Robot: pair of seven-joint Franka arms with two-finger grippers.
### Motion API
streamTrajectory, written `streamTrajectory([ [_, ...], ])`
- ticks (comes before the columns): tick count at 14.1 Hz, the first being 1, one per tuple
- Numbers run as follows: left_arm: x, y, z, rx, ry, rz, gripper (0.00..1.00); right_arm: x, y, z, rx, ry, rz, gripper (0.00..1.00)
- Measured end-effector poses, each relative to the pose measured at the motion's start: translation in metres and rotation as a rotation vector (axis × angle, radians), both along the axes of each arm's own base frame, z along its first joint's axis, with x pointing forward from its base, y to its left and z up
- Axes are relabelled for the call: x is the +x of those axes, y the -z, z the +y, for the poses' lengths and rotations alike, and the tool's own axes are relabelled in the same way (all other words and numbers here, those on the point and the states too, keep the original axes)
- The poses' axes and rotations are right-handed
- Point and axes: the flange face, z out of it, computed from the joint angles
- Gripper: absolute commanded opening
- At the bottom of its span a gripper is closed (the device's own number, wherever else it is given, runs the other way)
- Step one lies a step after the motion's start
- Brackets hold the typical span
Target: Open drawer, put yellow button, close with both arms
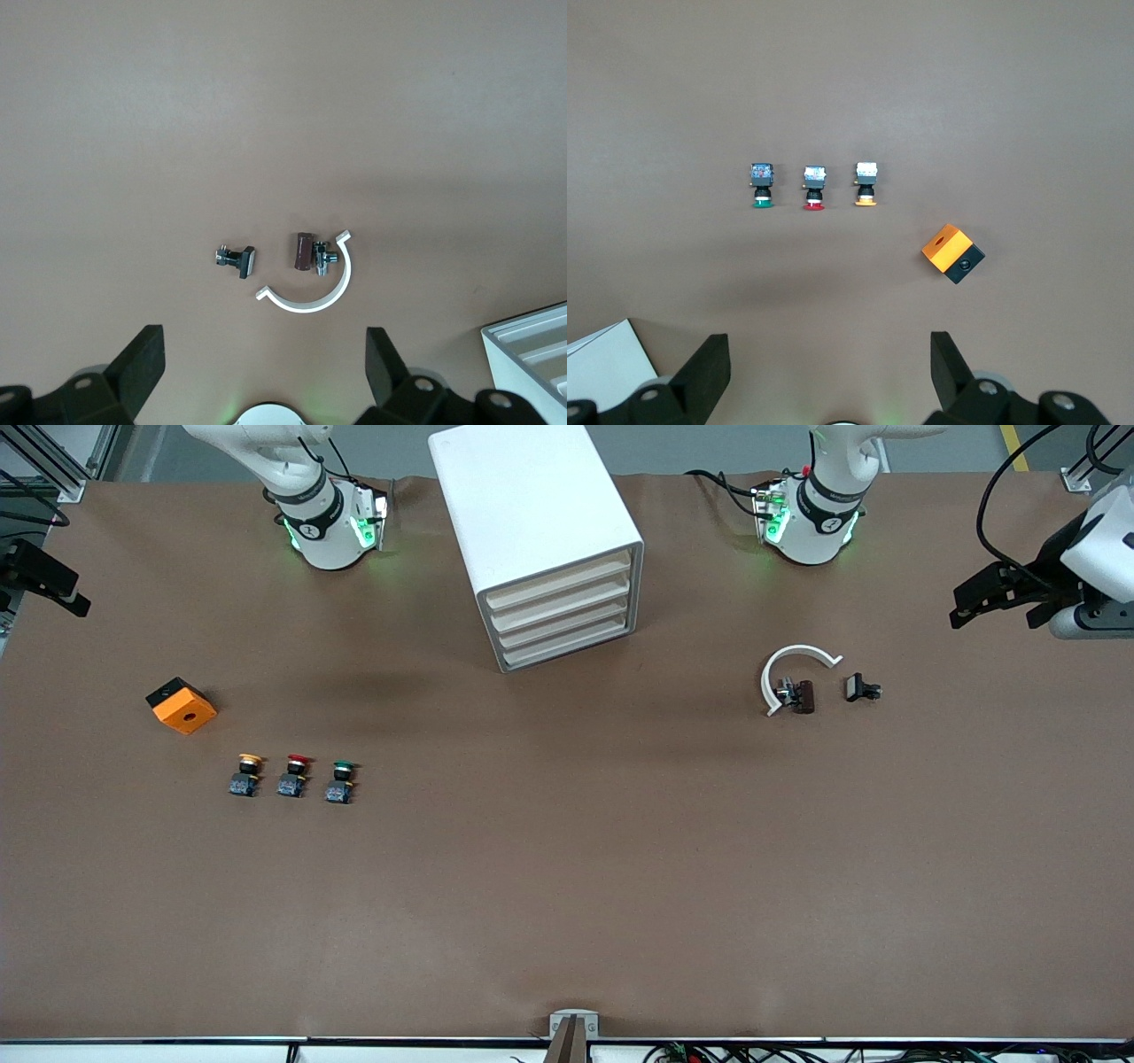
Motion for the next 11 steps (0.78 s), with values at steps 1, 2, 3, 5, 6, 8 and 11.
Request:
streamTrajectory([
  [1, 0.004, 0.009, 0.001, 0.001, -0.002, 0.019, 1.0, 0.0, 0.0, 0.0, 0.0, 0.0, 0.0, 1.0],
  [2, 0.01, 0.02, -0.001, 0.001, 0.001, 0.041, 1.0, 0.0, 0.0, 0.0, 0.0, 0.0, 0.0, 1.0],
  [3, 0.016, 0.035, -0.003, 0.002, 0.005, 0.068, 1.0, 0.0, 0.0, 0.0, 0.001, 0.0, 0.0, 1.0],
  [5, 0.032, 0.068, -0.01, 0.004, 0.016, 0.122, 1.0, 0.0, 0.0, 0.0, 0.001, 0.0, 0.0, 1.0],
  [6, 0.039, 0.084, -0.012, 0.004, 0.019, 0.143, 1.0, 0.0, 0.0, 0.0, 0.001, 0.0, 0.0, 1.0],
  [8, 0.051, 0.111, -0.02, 0.003, 0.032, 0.171, 1.0, 0.0, 0.0, 0.001, 0.001, -0.002, 0.0, 1.0],
  [11, 0.066, 0.147, -0.032, 0.008, 0.018, 0.185, 1.0, 0.0, 0.0, 0.002, 0.001, -0.004, -0.001, 1.0],
])
